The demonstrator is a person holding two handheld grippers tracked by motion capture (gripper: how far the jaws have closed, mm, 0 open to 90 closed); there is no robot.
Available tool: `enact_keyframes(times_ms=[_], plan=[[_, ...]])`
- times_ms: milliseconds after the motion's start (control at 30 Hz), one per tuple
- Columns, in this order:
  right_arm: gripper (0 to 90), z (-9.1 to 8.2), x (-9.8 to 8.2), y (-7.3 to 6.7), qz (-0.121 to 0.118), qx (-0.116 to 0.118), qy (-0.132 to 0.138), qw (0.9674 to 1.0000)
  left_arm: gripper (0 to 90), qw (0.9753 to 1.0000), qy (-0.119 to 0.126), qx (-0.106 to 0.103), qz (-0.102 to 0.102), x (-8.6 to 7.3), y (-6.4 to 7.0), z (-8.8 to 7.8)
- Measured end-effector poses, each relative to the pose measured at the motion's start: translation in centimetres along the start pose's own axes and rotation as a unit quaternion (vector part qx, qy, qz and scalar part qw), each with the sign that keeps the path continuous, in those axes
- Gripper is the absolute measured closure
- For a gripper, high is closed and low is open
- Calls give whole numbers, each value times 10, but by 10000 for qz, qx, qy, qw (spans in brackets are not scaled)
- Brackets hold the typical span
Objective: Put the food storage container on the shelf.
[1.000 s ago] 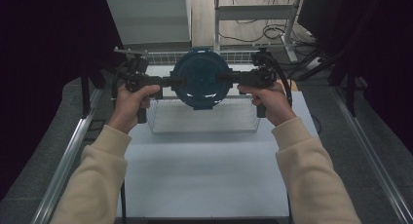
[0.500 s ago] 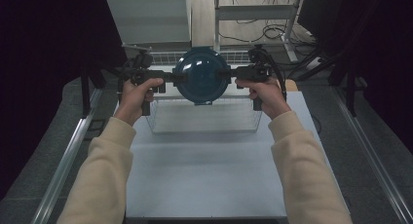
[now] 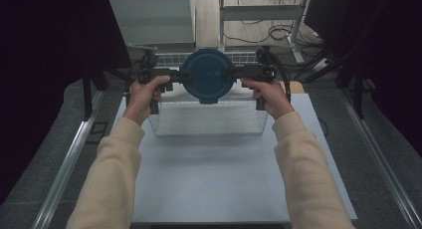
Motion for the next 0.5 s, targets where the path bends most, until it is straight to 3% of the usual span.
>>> enact_keyframes(times_ms=[100, 200, 233, 367, 500], plan=[[387, 3, 4, 8, 313, 2, 124, 9994, 395, 9995, 23, -76, -297, 5, -7, 8], [369, 6, 4, 13, 414, -15, 110, 9991, 376, 9989, 2, -101, -455, 6, -11, 13], [366, 7, 4, 18, 568, -26, 173, 9982, 363, 9982, 24, -135, -581, 7, -14, 17], [362, 8, 4, 25, 781, -18, 275, 9966, 347, 9972, 71, -179, -723, 9, -19, 24], [361, 8, 4, 27, 842, -45, 415, 9956, 341, 9972, 156, -189, -701, 10, -19, 26]])
Point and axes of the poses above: each handheld gripper's, and its own axes: z roughly forward along the jaws, x roughly out of its top, y roughly to its right, the point moved 8 cm from there along z, roughly forward along the jaws, and after that the axes turned 12 degrees about x, right-handed, at the moved point
